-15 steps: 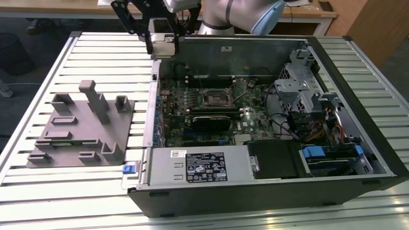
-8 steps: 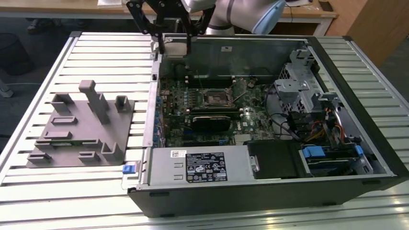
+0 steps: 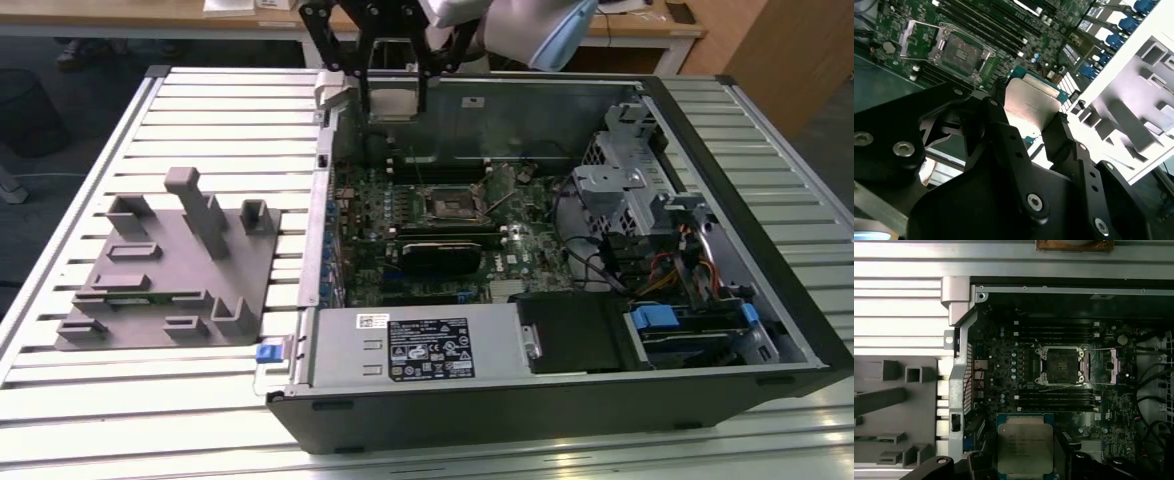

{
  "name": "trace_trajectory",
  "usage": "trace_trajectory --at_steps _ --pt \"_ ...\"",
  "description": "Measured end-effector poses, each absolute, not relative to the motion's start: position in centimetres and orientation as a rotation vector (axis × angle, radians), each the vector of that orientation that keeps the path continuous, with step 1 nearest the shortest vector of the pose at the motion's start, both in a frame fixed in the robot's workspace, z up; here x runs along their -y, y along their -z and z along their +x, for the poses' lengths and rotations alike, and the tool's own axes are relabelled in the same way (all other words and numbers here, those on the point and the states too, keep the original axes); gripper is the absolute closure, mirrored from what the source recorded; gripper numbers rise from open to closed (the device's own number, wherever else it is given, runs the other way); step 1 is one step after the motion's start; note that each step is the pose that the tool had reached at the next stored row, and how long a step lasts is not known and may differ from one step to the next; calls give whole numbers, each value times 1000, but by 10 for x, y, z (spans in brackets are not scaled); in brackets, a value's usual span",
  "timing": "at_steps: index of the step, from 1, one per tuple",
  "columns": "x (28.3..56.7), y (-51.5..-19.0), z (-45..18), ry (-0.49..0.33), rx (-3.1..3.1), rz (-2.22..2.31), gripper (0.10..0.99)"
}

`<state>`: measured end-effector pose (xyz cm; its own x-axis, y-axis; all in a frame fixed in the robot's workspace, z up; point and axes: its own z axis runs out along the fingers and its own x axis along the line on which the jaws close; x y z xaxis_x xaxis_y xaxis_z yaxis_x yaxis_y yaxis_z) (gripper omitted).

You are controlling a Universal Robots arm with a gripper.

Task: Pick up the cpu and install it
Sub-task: 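Pick up the cpu and move it towards the insertion slot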

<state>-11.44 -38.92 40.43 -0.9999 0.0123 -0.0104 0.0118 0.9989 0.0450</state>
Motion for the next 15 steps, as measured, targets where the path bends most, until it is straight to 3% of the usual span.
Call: trace_trajectory --at_steps 15 --pt "379 -403 -61 -70 -3130 19 545"
